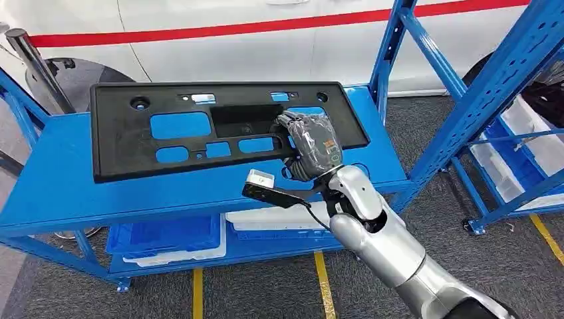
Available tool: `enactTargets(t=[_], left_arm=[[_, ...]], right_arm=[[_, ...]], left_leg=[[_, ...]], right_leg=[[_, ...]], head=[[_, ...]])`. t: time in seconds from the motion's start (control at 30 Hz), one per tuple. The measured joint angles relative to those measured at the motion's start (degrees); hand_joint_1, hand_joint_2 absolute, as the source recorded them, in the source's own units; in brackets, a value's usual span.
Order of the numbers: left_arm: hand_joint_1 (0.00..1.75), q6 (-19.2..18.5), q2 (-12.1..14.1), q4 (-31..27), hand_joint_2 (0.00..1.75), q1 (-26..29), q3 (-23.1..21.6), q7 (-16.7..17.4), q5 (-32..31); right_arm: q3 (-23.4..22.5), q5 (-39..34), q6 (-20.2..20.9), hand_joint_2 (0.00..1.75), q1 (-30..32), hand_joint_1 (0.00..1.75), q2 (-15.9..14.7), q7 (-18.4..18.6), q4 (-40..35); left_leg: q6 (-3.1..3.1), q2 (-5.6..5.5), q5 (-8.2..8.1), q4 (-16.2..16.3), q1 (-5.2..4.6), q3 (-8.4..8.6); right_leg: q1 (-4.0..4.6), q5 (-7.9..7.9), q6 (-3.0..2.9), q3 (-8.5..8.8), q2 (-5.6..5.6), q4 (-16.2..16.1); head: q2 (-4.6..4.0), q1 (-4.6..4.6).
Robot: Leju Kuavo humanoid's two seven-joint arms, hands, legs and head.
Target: Take the parts from the cabinet and place them on the table.
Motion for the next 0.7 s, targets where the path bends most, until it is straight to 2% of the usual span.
enactTargets(t=[0.03, 0.07, 0.1, 0.13, 0.17, 0.23, 0.27, 0.3, 0.33, 0.37, 0.4, 0.43, 0.47, 0.5, 0.53, 0.57, 0.6, 0.63, 0.67, 0.7], left_arm=[[0.0, 0.0, 0.0, 0.0, 1.75, 0.07, 0.09, 0.02, -0.11], [0.0, 0.0, 0.0, 0.0, 1.75, 0.07, 0.13, 0.05, -0.33], [0.0, 0.0, 0.0, 0.0, 1.75, 0.21, 0.17, 0.07, -0.42], [0.0, 0.02, 0.02, 0.02, 1.75, 0.38, 0.2, 0.07, -0.48], [0.0, 0.07, -0.02, 0.02, 1.75, 0.52, 0.22, 0.07, -0.48], [0.0, 0.09, -0.04, 0.02, 1.75, 0.66, 0.24, -0.02, -0.5], [0.0, 0.2, -0.08, 0.02, 1.75, 0.75, 0.28, -0.02, -0.53], [0.0, 0.35, -0.28, 0.11, 1.75, 0.65, 0.28, 0.0, -0.64], [0.0, 0.53, -0.33, 0.11, 1.75, 0.58, 0.31, 0.09, -0.66], [0.0, 0.63, -0.35, 0.11, 1.75, 0.55, 0.31, 0.09, -0.66], [0.0, 0.66, -0.46, 0.11, 1.75, 0.54, 0.33, 0.09, -0.66], [0.0, 0.7, -0.48, 0.11, 1.75, 0.45, 0.33, 0.15, -0.72], [0.0, 0.79, -0.5, 0.11, 1.75, 0.38, 0.33, 0.22, -0.81], [0.0, 0.81, -0.5, 0.11, 1.75, 0.31, 0.33, 0.29, -0.81], [0.0, 0.83, -0.57, 0.11, 1.75, 0.19, 0.35, 0.35, -0.83], [0.0, 0.83, -0.63, 0.11, 1.75, 0.06, 0.35, 0.37, -0.88], [0.0, 0.83, -0.7, 0.11, 1.75, -0.04, 0.35, 0.44, -0.94], [0.0, 0.87, -0.72, 0.11, 1.75, -0.09, 0.35, 0.48, -0.99], [0.0, 0.9, -0.87, 0.11, 1.75, -0.09, 0.35, 0.57, -1.03], [0.0, 0.94, -0.87, 0.11, 1.75, -0.09, 0.35, 0.64, -1.18]], right_arm=[[0.2, -0.59, 0.24, 1.75, 0.0, 1.75, -0.13, -0.07, -0.39], [0.37, -1.08, 0.42, 1.75, -0.08, 1.75, -0.24, -0.09, -0.92], [0.5, -1.47, 0.68, 1.75, -0.26, 1.75, -0.37, -0.09, -1.47], [0.61, -1.86, 0.9, 1.75, -0.33, 1.75, -0.52, -0.09, -2.06], [0.77, -2.21, 1.03, 1.75, -0.42, 1.75, -0.74, -0.11, -2.3], [1.23, -2.85, 1.33, 1.75, -0.42, 1.75, -0.94, -0.11, -2.78], [1.47, -2.95, 1.4, 1.75, -0.42, 1.75, -1.12, -0.11, -3.06], [1.62, -3.0, 1.49, 1.75, -0.46, 1.75, -1.6, -0.11, -3.19], [1.75, -3.06, 1.68, 1.75, -0.62, 1.75, -1.71, -0.11, -3.39], [1.86, -3.15, 1.75, 1.75, -0.62, 1.75, -1.92, -0.11, -3.5], [2.01, -3.17, 1.79, 1.75, -0.59, 1.75, -2.1, -0.11, -3.54], [2.16, -3.19, 1.84, 1.75, -0.58, 1.75, -2.21, -0.11, -3.54], [2.34, -3.24, 1.84, 1.75, -0.55, 1.75, -2.43, -0.11, -3.54], [2.52, -3.28, 1.84, 1.75, -0.53, 1.75, -2.56, -0.11, -3.54], [2.67, -3.3, 1.84, 1.75, -0.53, 1.75, -2.67, -0.11, -3.54], [2.71, -3.33, 1.84, 1.75, -0.53, 1.75, -2.71, -0.11, -3.57], [2.71, -3.35, 1.84, 1.75, -0.55, 1.75, -2.71, -0.11, -3.63], [2.71, -3.39, 1.84, 1.75, -0.62, 1.75, -2.71, -0.09, -3.79], [2.76, -3.44, 1.84, 1.75, -0.61, 1.75, -2.71, -0.09, -4.03], [2.76, -3.46, 1.86, 1.75, -0.6, 1.75, -2.75, -0.09, -4.11]], left_leg=[[0.49, -0.01, 1.62, -3.7, -0.18, 2.57], [1.16, -0.01, 3.63, -9.17, -0.46, 6.04], [1.93, -0.02, 4.89, -14.39, -0.83, 9.35], [2.15, 0.12, 4.29, -16.63, -1.12, 9.89], [1.87, 0.04, 4.93, -16.47, -1.3, 9.42], [2.02, -0.19, 5.78, -16.35, -1.59, 8.87], [2.29, -0.18, 6.81, -16.92, -1.42, 8.44], [2.46, 0.42, 7.88, -17.33, -0.88, 8.28], [3.13, 0.39, 8.63, -17.49, -0.91, 7.4], [3.4, 0.72, 9.36, -17.4, -0.92, 6.56], [3.44, 0.94, 9.86, -17.32, -0.97, 5.75], [3.48, 1.2, 10.4, -17.17, -1.05, 4.94], [3.47, 1.67, 10.87, -16.87, -1.08, 3.98], [3.41, 2.08, 11.24, -16.48, -1.09, 3.0], [3.32, 2.62, 11.53, -15.93, -1.08, 2.05], [3.19, 3.03, 11.73, -15.44, -1.08, 1.2], [2.99, 3.43, 11.86, -14.96, -1.09, 0.68], [2.71, 3.77, 12.03, -14.57, -1.38, 0.27], [2.42, 4.15, 12.24, -14.36, -1.42, 0.21], [2.06, 4.8, 12.65, -14.54, -1.46, 0.4]], right_leg=[[0.22, 0.43, -0.01, -0.44, 0.03, 0.01], [0.37, 0.91, 0.03, -0.83, 0.12, 0.0], [0.43, 1.39, 0.08, -1.12, 0.16, 0.0], [0.83, 1.88, 0.51, -1.41, 0.16, 0.04], [0.46, 2.46, 0.86, -1.5, 0.04, -0.24], [0.23, 3.59, 1.54, -1.45, -0.18, -0.9], [0.5, 4.42, 2.0, -1.5, -0.08, -1.41], [0.14, 3.1, 2.21, -1.97, 0.08, -0.98], [0.15, -0.44, 2.5, -2.7, 0.13, 0.86], [0.01, -4.42, 2.75, -3.53, 0.14, 4.52], [-0.1, -7.46, 3.06, -4.35, 0.13, 8.67], [-0.23, -9.21, 3.34, -4.95, 0.12, 12.63], [-0.33, -9.11, 3.54, -5.1, 0.12, 15.6], [-0.42, -7.41, 3.7, -4.25, 0.09, 16.24], [-0.45, -5.21, 3.78, -2.24, -0.04, 14.56], [-0.46, -3.59, 3.73, 0.92, -0.43, 10.91], [-0.43, -3.42, 3.56, 4.63, -1.39, 6.23], [0.04, -6.17, 3.13, 7.63, -3.39, 1.41], [0.55, -7.01, 2.38, 8.75, -3.54, -0.91], [0.62, -6.33, 1.97, 8.25, -3.04, -0.61]], head=[[0.0, 0.0], [0.0, 0.0], [0.0, -0.02], [0.0, 0.02], [0.0, 0.0], [0.0, 0.0], [0.0, 0.02], [0.0, -0.02], [0.0, 0.13], [0.0, 0.06], [0.0, 0.07], [0.0, 0.07], [0.0, 0.07], [0.0, 0.09], [0.0, 0.07], [0.0, 0.07], [0.0, 0.07], [0.0, 0.07], [0.0, 0.0], [0.0, 0.07]])
